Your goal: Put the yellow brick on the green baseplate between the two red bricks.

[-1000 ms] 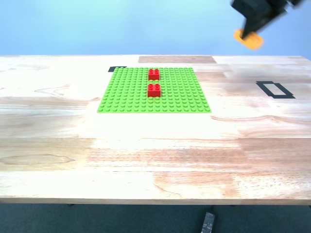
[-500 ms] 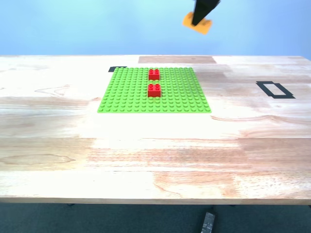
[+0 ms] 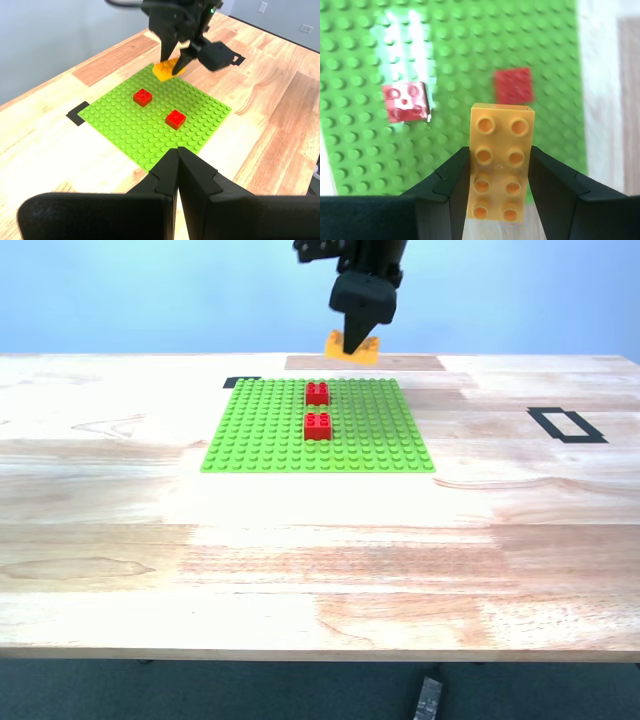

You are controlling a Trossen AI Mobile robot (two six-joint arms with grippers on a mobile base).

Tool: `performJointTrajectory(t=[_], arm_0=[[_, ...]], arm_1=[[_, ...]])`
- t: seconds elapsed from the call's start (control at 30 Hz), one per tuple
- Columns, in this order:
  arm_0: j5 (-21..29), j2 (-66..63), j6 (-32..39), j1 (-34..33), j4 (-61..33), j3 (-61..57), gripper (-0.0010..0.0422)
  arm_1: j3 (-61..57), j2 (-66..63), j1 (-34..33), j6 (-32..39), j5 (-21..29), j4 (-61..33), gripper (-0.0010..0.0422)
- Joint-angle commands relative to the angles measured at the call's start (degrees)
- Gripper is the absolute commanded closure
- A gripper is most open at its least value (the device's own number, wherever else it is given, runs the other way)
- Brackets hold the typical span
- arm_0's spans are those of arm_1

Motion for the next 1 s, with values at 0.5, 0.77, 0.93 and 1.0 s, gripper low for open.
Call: performJointTrajectory(t=[0.5, 0.77, 0.93, 1.0], arm_0=[[0.02, 0.02, 0.02, 0.02, 0.46, 0.02, 0.0412], [0.04, 0.02, 0.02, 0.02, 0.52, 0.02, 0.0413], [0.07, 0.02, 0.02, 0.02, 0.5, 0.02, 0.0412], [0.07, 0.02, 0.02, 0.02, 0.5, 0.02, 0.0413]], arm_1=[[-0.11, 6.6, 4.2, -4.48, -0.22, 2.34, 0.0324], [-0.46, 8.2, 4.57, -4.39, -0.24, 3.28, 0.0324], [-1.97, 7.19, 4.52, -4.5, -0.26, 6.8, 0.0324], [-2.05, 7.1, 4.48, -5.18, -0.24, 7.21, 0.0324]])
